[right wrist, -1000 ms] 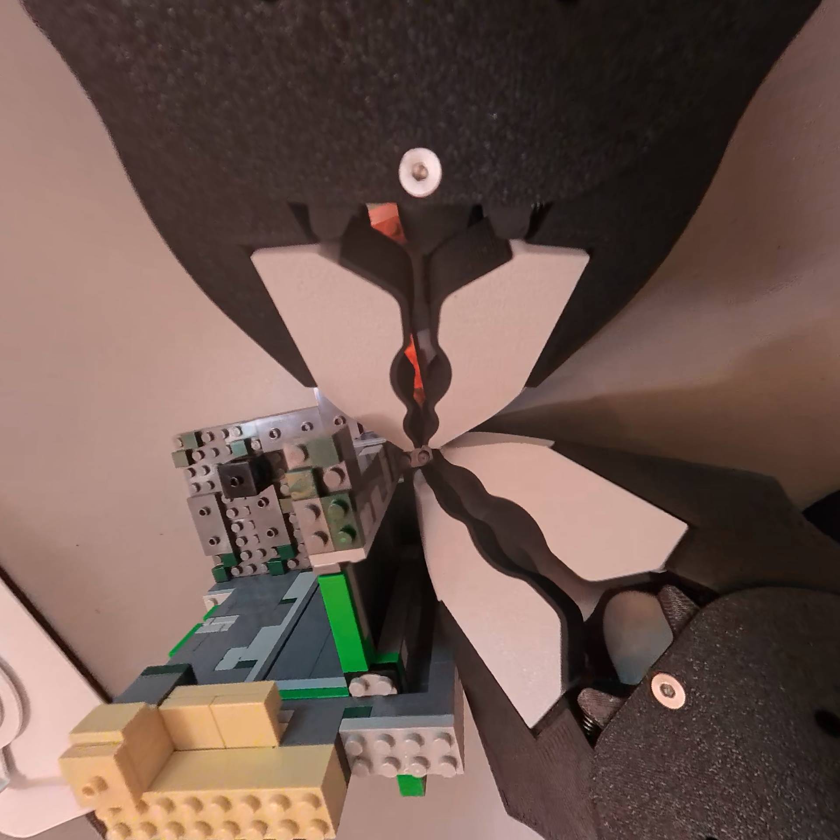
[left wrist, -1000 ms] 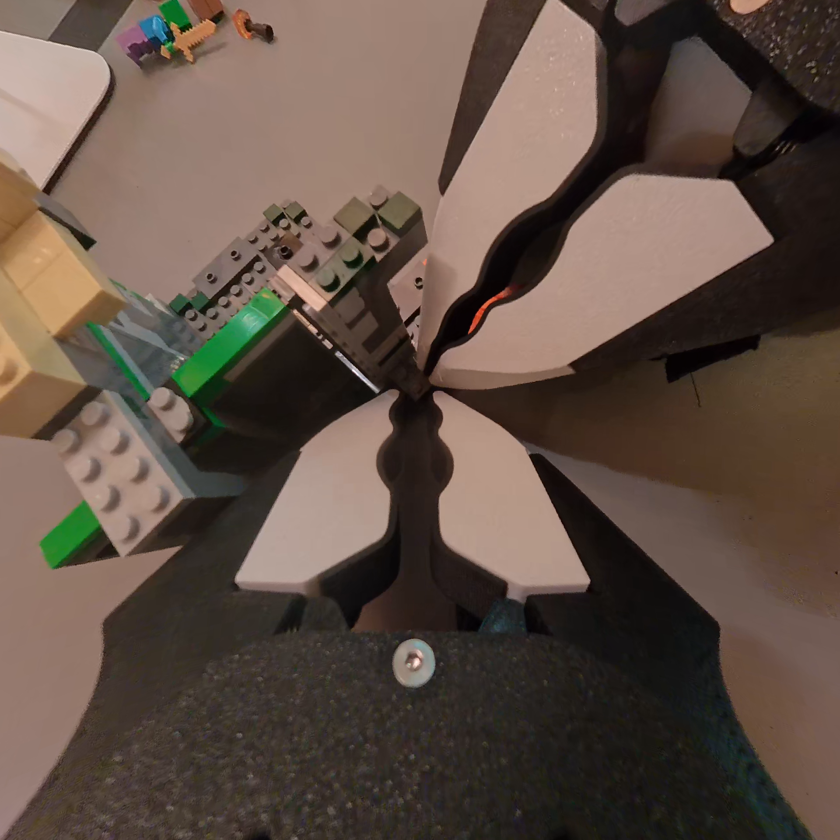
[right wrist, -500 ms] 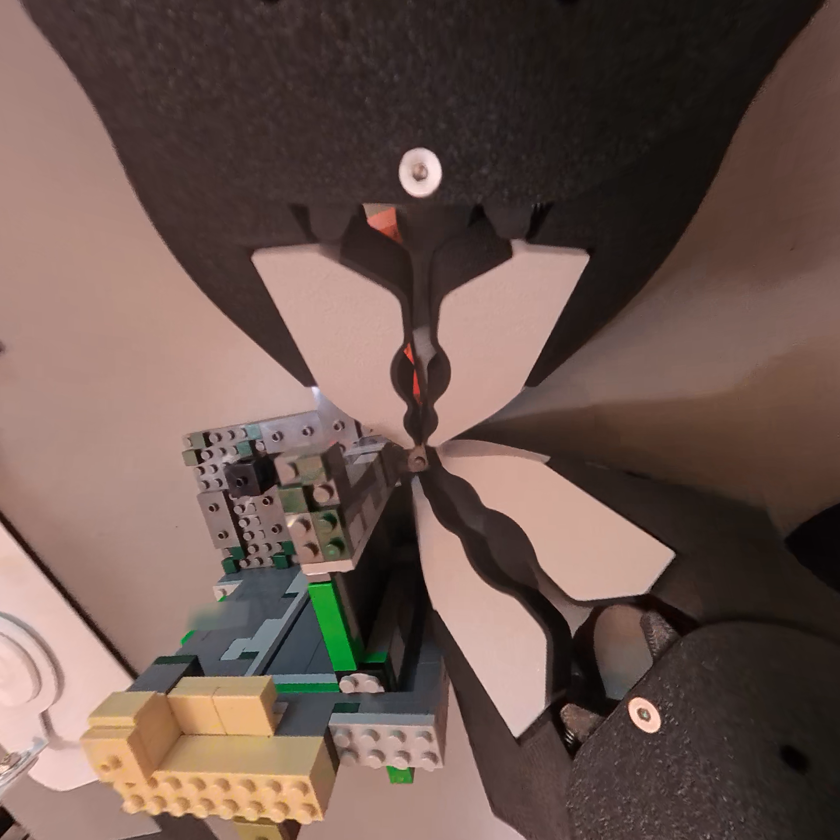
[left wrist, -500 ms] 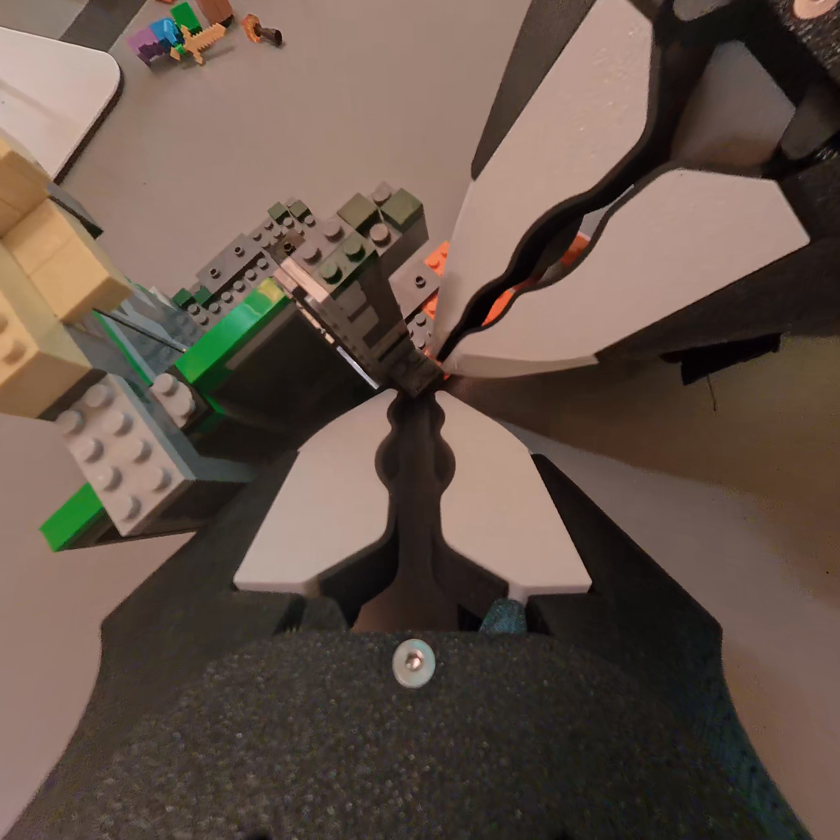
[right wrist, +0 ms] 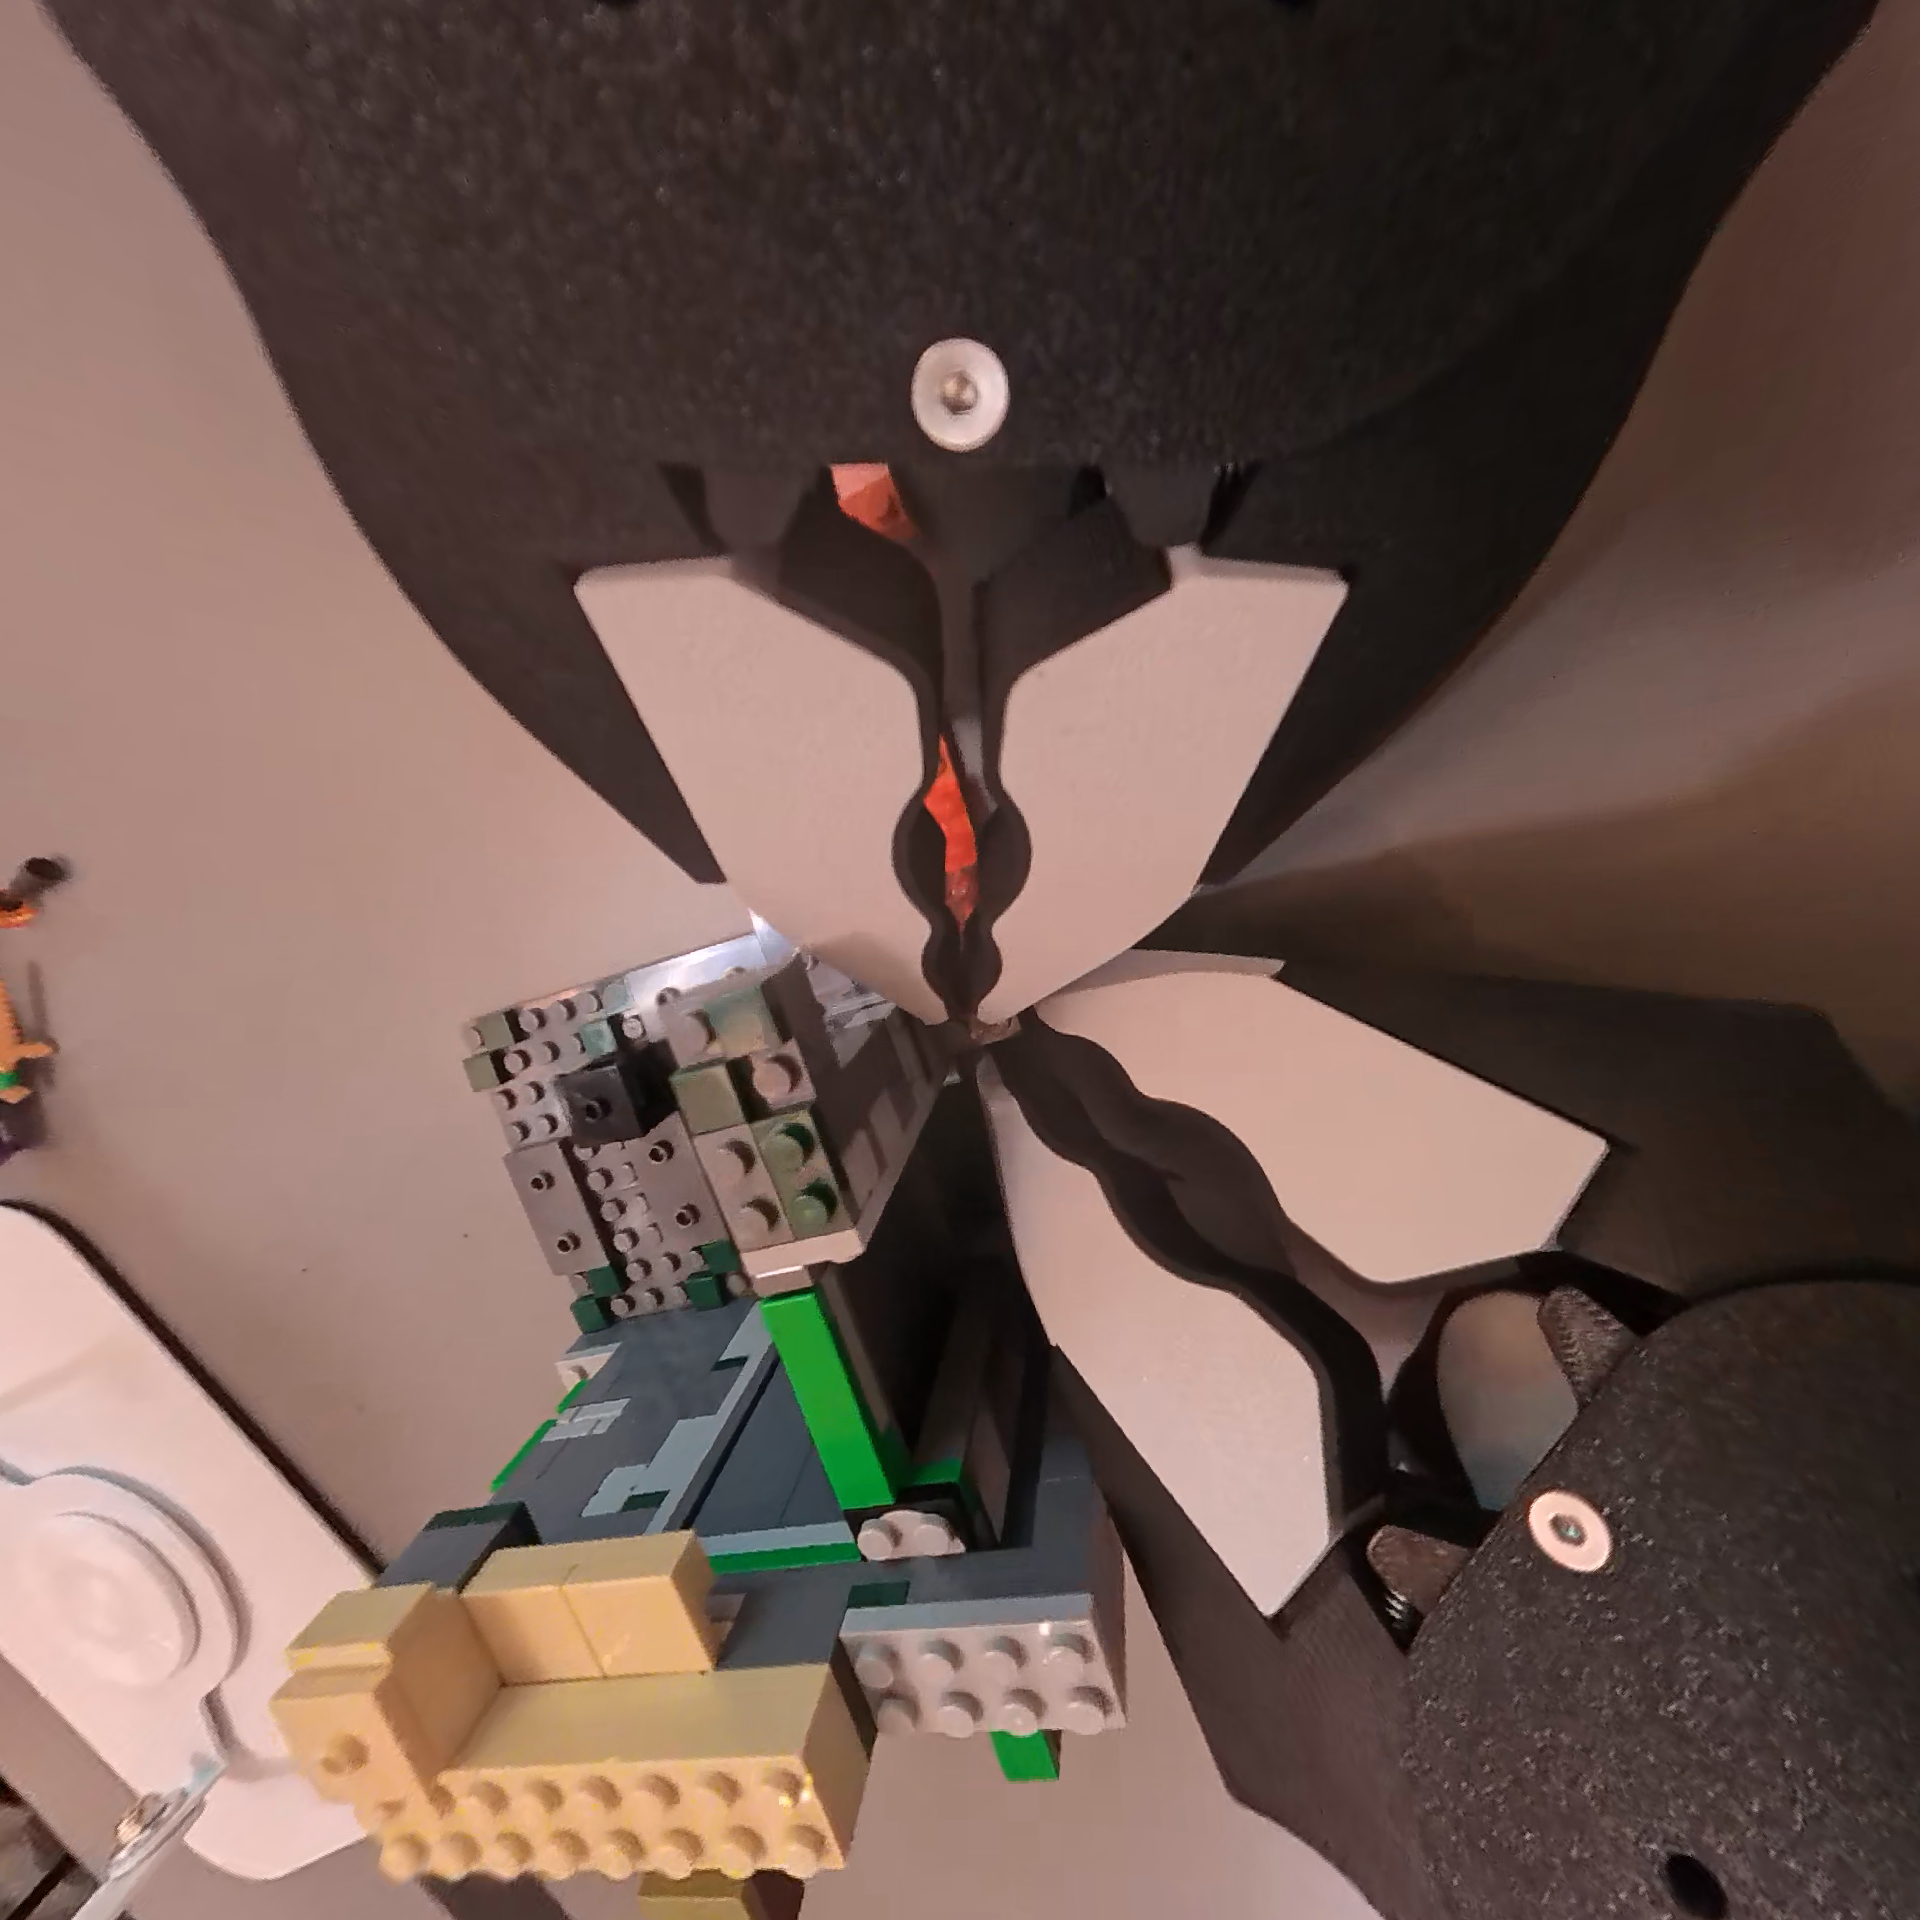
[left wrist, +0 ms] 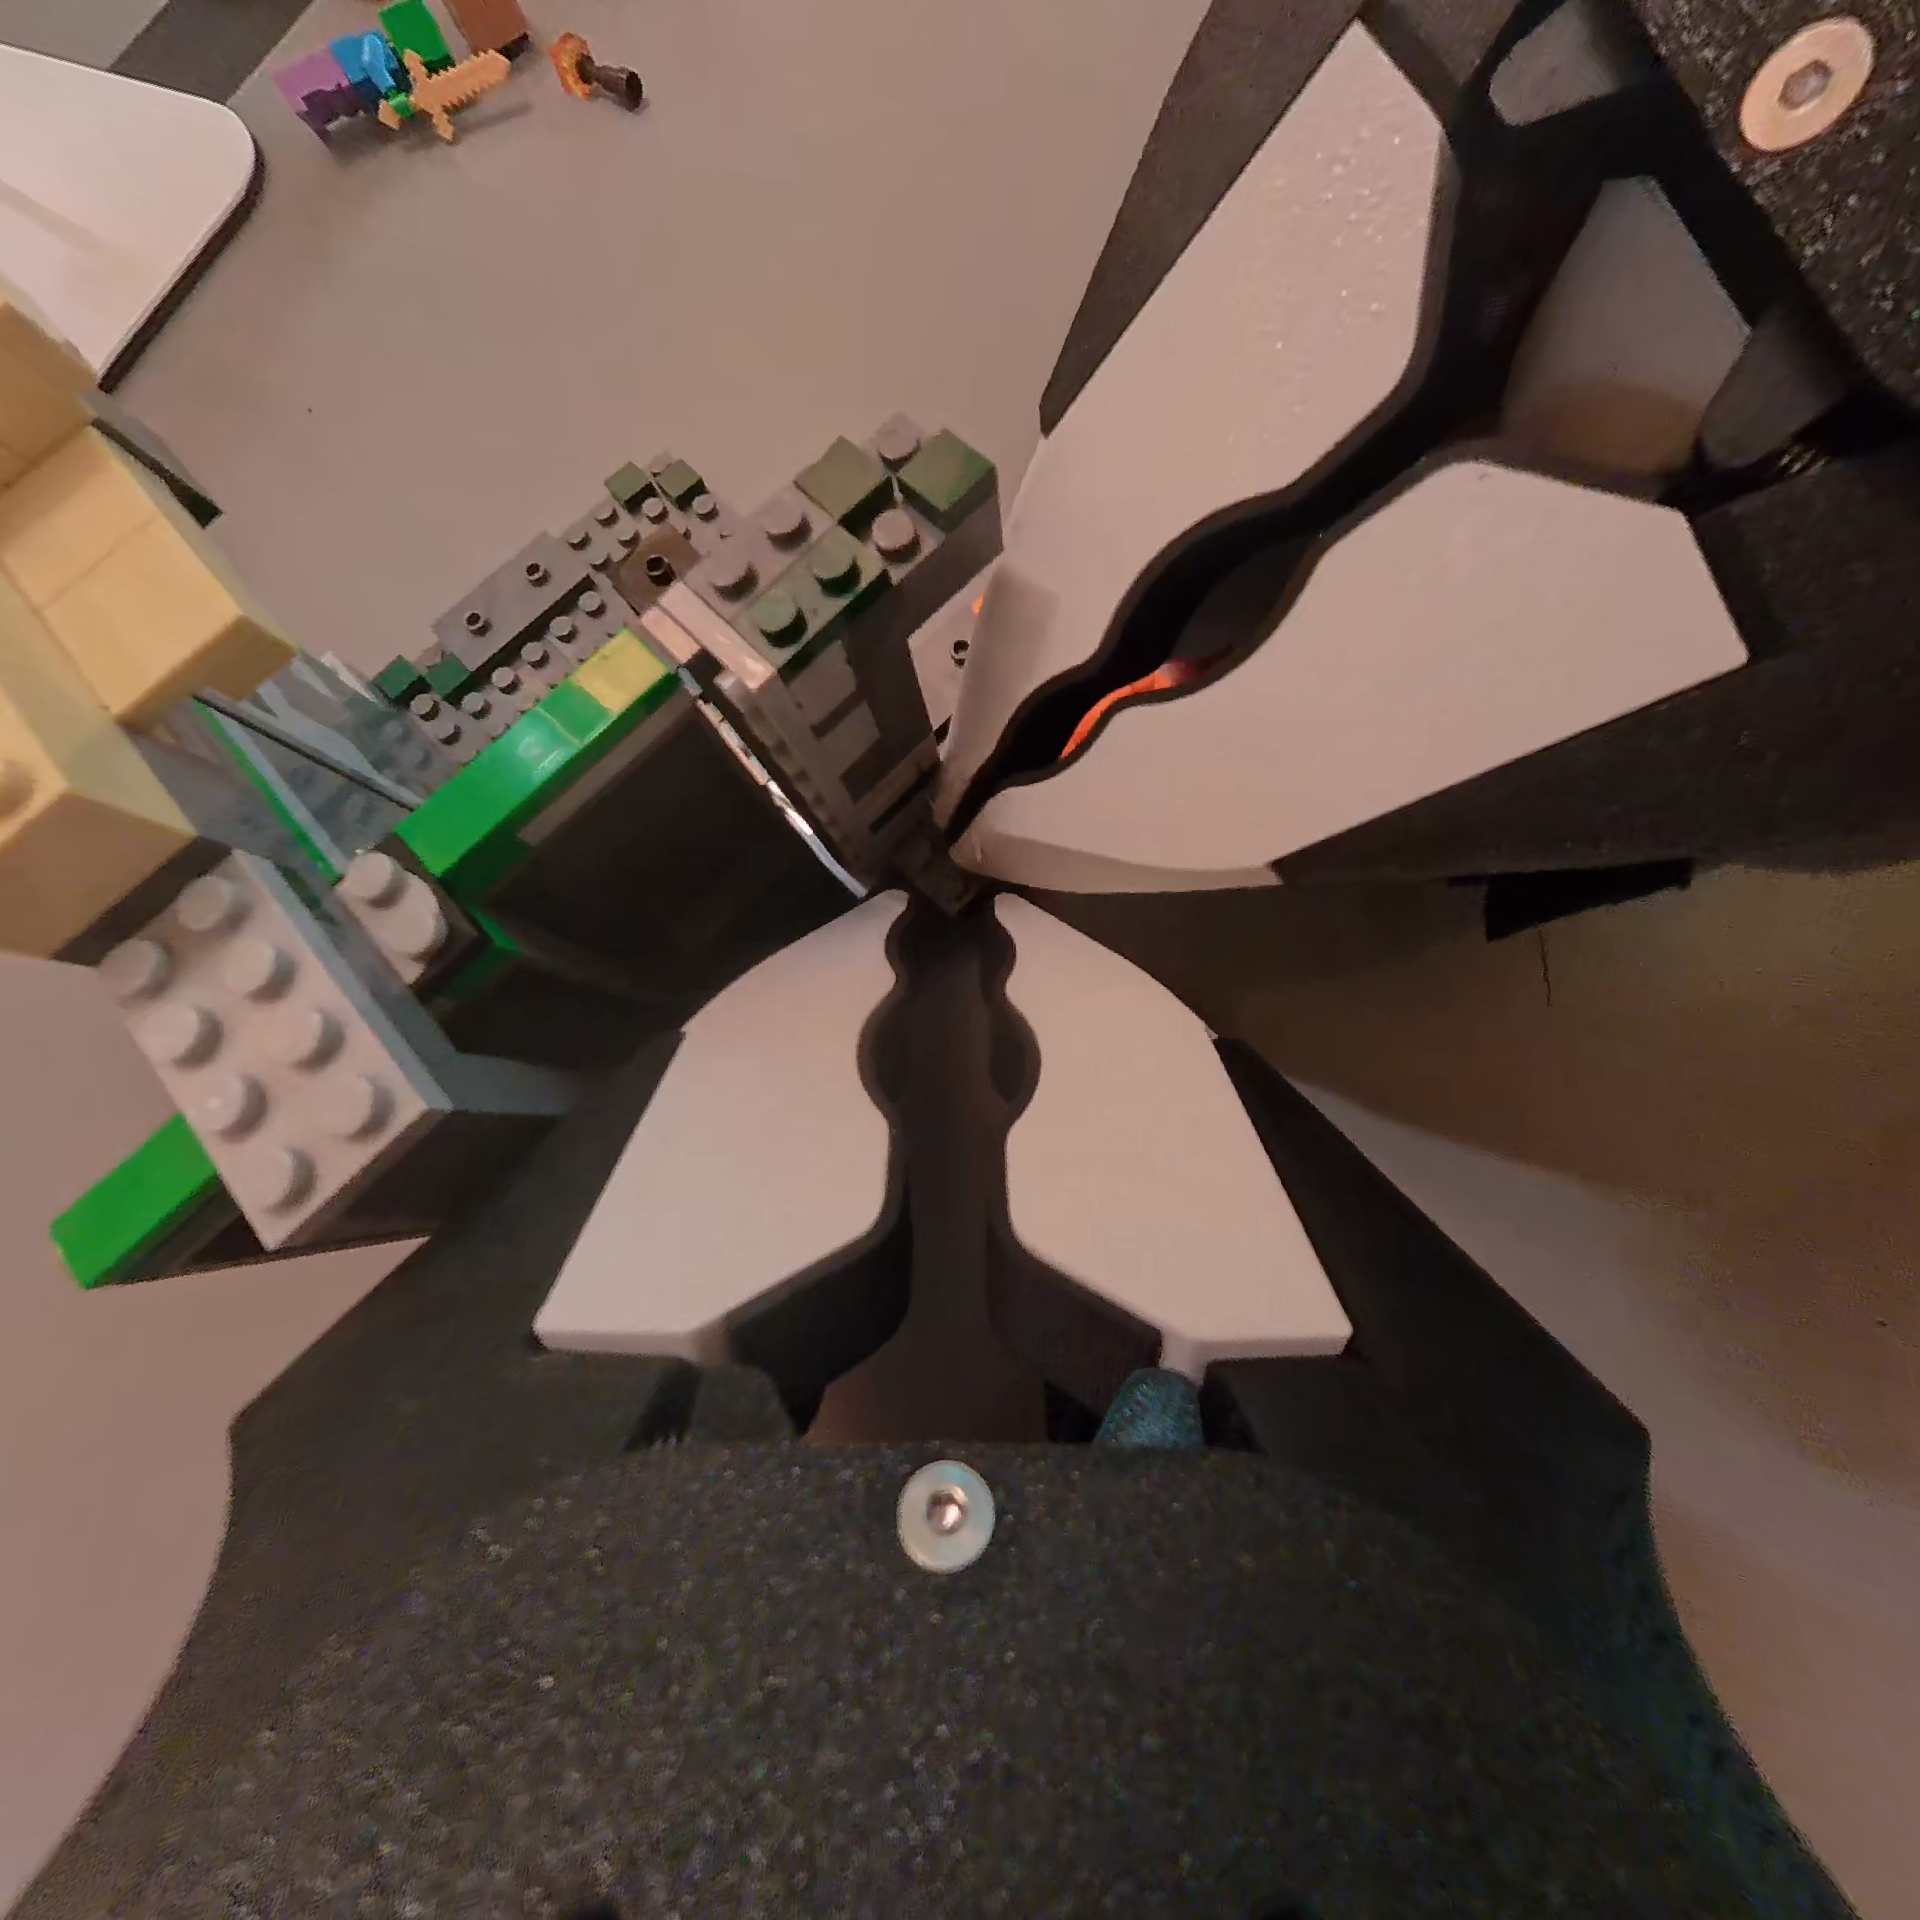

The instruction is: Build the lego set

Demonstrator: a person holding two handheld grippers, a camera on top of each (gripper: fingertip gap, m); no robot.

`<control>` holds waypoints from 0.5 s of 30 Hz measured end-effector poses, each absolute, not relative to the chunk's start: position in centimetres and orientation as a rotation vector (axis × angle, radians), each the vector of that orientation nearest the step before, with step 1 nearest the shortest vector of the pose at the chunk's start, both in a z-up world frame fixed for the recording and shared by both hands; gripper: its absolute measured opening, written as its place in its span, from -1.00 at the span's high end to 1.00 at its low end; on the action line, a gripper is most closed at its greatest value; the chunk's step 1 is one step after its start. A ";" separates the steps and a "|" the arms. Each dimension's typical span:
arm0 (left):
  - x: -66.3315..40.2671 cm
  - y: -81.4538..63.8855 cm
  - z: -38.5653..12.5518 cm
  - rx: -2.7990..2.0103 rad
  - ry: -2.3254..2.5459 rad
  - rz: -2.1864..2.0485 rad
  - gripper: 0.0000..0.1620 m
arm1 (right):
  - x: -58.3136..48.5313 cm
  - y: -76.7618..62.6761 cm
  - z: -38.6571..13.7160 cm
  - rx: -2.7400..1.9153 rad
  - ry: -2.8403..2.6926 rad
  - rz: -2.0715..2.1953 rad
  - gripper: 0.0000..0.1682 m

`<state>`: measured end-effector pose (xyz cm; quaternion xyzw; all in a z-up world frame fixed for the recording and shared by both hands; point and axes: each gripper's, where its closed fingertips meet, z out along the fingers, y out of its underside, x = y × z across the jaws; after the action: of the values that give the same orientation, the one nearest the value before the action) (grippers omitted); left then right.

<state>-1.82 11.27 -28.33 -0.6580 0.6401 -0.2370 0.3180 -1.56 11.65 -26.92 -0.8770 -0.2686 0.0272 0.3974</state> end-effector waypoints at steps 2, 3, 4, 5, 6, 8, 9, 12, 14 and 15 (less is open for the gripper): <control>-1.8 11.3 -28.4 -1.732 1.684 -0.627 0.87 | -1.5 11.6 -27.0 -2.272 -0.670 0.108 1.00; -1.8 11.3 -28.4 -1.734 1.683 -0.628 0.87 | -1.5 11.5 -27.0 -2.294 -0.667 0.130 1.00; -1.8 11.3 -28.4 -1.735 1.682 -0.627 0.87 | -1.5 11.5 -27.0 -2.308 -0.666 0.148 1.00; -1.8 11.3 -28.4 -1.734 1.683 -0.625 0.87 | -1.5 11.5 -27.1 -2.317 -0.666 0.160 1.00; -1.7 11.3 -28.4 -1.734 1.682 -0.624 0.87 | -1.5 11.5 -27.1 -2.322 -0.668 0.166 1.00; -1.7 11.3 -28.4 -1.733 1.681 -0.623 0.87 | -1.5 11.5 -27.1 -2.325 -0.671 0.176 1.00; -1.7 11.3 -28.4 -1.733 1.681 -0.623 0.87 | -1.5 11.5 -27.1 -2.325 -0.670 0.183 1.00; -1.7 11.3 -28.4 -1.733 1.680 -0.623 0.86 | -1.5 11.5 -27.1 -2.322 -0.659 0.203 1.00; -1.7 11.3 -28.4 -1.733 1.679 -0.623 0.86 | -1.5 11.5 -27.1 -2.318 -0.656 0.206 1.00; -1.7 11.3 -28.4 -1.732 1.679 -0.623 0.86 | -1.6 11.5 -27.1 -2.311 -0.657 0.208 1.00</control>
<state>-1.71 11.34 -28.39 -0.6589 0.6386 -0.2371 0.3192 -1.56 11.52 -27.05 -0.8952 -0.2544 0.0807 0.3568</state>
